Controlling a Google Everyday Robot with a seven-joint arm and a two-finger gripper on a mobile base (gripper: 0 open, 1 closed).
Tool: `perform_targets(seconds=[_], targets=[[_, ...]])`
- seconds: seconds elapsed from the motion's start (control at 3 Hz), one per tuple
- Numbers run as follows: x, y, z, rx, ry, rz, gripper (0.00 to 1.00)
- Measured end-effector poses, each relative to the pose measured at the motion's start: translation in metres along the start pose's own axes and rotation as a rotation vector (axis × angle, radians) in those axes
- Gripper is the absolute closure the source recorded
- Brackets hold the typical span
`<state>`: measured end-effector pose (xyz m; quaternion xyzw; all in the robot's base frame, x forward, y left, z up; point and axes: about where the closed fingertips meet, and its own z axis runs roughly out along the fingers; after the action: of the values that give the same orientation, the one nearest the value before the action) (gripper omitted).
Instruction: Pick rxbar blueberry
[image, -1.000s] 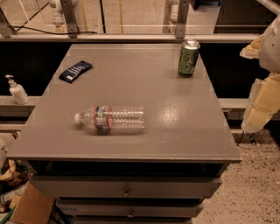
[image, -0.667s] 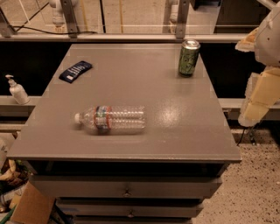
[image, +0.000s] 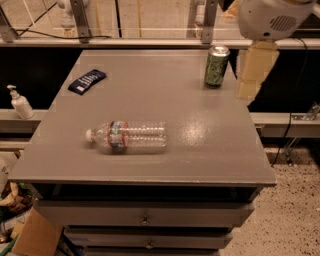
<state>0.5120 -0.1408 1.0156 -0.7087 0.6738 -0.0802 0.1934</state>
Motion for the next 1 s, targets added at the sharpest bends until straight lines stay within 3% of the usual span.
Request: perform_targets(seconds=[0.33, 0.67, 1.0], targets=[[-0.052, -0.022, 0.019, 0.010, -0.028, -0.131, 0.00], [-0.052, -0.022, 0.019, 0.010, -0.028, -0.131, 0.00], [-0.065, -0.023, 0.040, 0.014, -0.083, -0.177, 0.00]])
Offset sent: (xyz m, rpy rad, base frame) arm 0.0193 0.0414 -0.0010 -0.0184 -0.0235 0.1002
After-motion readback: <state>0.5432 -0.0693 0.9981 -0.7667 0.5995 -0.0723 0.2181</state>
